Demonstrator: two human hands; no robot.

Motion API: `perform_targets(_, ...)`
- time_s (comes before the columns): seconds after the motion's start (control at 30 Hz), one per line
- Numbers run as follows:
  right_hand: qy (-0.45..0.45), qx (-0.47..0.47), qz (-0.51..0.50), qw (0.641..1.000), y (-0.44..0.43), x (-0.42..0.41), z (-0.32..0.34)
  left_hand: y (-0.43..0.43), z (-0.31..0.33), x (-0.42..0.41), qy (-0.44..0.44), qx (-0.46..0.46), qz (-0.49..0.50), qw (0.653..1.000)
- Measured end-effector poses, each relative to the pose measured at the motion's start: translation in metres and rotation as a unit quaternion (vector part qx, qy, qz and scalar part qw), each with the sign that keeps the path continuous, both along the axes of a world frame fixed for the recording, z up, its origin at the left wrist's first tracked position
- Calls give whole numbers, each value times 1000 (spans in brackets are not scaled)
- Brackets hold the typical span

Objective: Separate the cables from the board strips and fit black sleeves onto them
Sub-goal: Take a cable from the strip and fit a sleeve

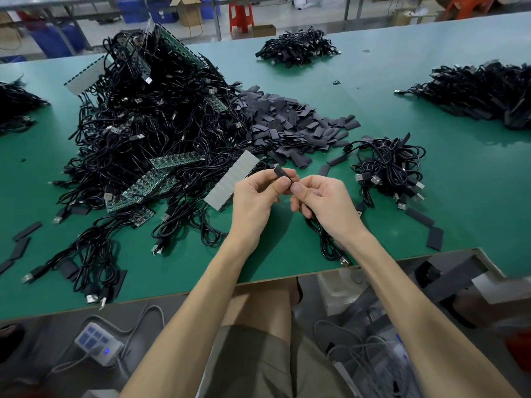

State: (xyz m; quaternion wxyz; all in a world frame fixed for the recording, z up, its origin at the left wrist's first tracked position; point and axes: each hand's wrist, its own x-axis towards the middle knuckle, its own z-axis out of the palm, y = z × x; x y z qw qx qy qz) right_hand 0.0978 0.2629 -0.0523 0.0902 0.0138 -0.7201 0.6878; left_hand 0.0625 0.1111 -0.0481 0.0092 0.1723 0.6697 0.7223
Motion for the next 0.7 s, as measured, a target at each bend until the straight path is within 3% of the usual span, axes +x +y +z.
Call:
perform_targets(0.43, 12, 16, 14, 1000, -3, 3, 4, 1, 6, 2, -10, 6, 35, 999)
perform_targets(0.7, 48, 105, 8, 993, -5, 3, 4, -6, 9, -3, -74, 116, 66, 988)
